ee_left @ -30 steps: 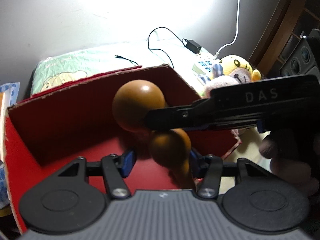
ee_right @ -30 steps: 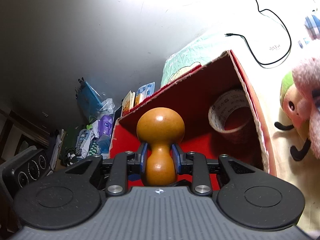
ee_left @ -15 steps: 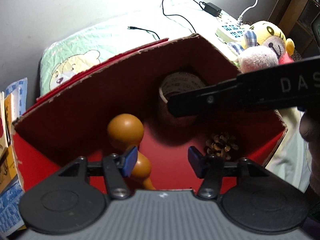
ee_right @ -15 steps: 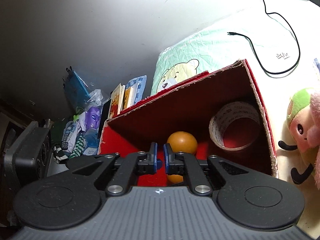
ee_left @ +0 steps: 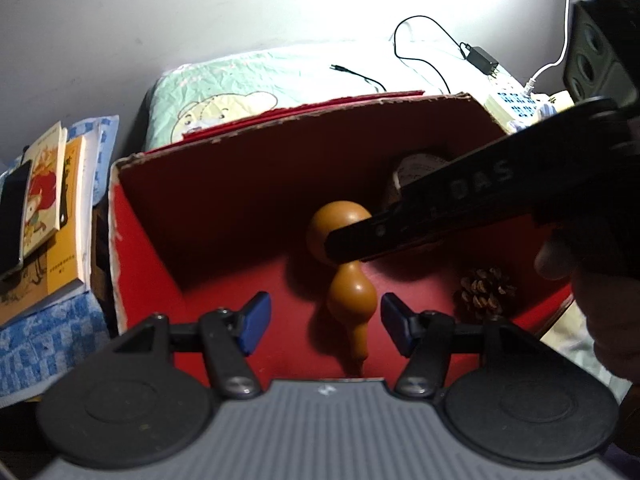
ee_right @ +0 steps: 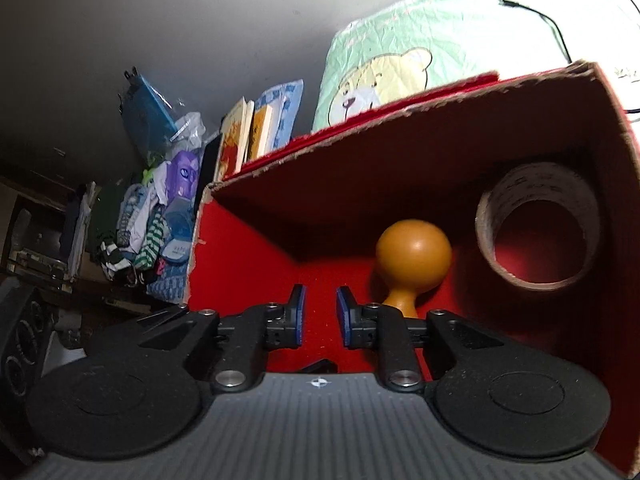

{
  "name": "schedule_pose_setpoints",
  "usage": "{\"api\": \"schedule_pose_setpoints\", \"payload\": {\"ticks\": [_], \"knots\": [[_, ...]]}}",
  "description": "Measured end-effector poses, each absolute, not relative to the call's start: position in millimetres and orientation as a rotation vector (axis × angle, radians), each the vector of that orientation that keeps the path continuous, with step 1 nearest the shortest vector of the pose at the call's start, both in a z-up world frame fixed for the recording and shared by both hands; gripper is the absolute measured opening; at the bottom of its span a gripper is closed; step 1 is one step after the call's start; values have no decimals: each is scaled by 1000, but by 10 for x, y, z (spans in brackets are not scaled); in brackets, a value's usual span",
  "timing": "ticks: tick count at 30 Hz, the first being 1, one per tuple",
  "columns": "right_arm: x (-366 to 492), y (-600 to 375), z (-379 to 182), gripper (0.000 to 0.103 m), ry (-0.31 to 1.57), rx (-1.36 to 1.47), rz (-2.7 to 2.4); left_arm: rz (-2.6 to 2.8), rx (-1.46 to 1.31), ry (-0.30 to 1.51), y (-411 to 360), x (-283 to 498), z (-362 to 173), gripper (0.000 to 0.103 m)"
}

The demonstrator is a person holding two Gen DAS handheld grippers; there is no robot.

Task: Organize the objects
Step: 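Lower the gourd into the red box and open the right gripper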

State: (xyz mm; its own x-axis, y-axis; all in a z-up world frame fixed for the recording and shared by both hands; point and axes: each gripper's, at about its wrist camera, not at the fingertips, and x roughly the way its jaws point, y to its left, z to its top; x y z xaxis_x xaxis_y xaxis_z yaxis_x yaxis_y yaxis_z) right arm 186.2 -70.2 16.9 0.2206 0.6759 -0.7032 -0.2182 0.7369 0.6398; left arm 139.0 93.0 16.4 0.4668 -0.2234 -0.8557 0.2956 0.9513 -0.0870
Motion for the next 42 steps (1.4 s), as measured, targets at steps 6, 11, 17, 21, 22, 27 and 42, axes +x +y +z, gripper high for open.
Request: {"api": "schedule_pose_setpoints", "payload": {"ticks": [6,11,17,21,22,27,42], "knots": [[1974,-491,-172,21,1355,402,588,-285,50,1068,941,1449,61,65],[1963,-667,-209,25,1383,429,481,-269,51,1091,888,1504,-9,68],[1881,-936,-174,27,1332,416,383,-272,57,1100,795,1549,-55,74],[1851,-1061,-209,27,1328,478,373,-263,79,1105,726,1572,-79,74],[1835,-1057,-192,27,1317,468,371,-261,82,1104,720,1576,-81,74],[1729,-1030,-60,28,1250,397,377,-250,78,1099,699,1604,-83,74],[1505,-1180,110,29,1106,376,412,-198,107,1059,619,1498,5,74]]}}
